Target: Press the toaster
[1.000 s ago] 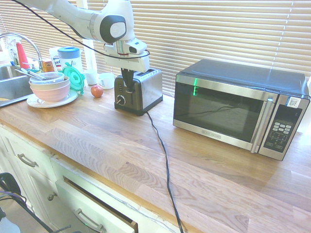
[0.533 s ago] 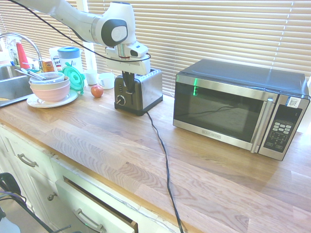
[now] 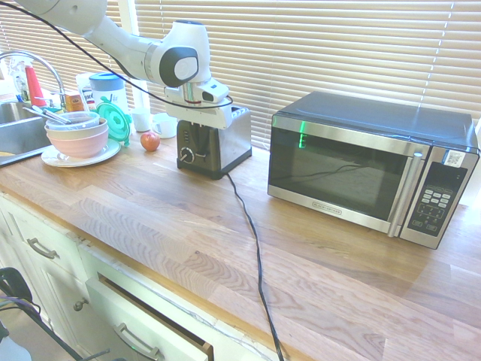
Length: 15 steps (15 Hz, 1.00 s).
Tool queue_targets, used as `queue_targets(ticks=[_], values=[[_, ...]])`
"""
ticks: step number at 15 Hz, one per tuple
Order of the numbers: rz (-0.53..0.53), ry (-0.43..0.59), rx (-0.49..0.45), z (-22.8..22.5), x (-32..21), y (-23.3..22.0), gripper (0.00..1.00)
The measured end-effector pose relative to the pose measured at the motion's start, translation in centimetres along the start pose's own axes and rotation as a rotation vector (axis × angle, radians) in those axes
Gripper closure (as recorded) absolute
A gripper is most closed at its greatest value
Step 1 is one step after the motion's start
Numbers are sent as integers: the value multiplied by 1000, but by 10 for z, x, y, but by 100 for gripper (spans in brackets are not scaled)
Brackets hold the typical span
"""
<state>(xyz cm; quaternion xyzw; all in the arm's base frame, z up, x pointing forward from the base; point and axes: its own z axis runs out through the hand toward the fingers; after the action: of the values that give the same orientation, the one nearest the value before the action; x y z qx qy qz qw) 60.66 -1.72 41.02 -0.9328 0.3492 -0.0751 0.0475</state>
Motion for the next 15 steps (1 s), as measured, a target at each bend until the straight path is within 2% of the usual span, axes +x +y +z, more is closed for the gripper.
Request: queue_targets(ticks=[7,9,10,11,15], values=[[12,-17,14,8,-4,1,100],[16,-55,-2,31,-15,3,100],[26,-78,-19,53,-18,9,100],[38,-55,-3,61,-10,15,100],[89,-70,17,66,19,55,100]])
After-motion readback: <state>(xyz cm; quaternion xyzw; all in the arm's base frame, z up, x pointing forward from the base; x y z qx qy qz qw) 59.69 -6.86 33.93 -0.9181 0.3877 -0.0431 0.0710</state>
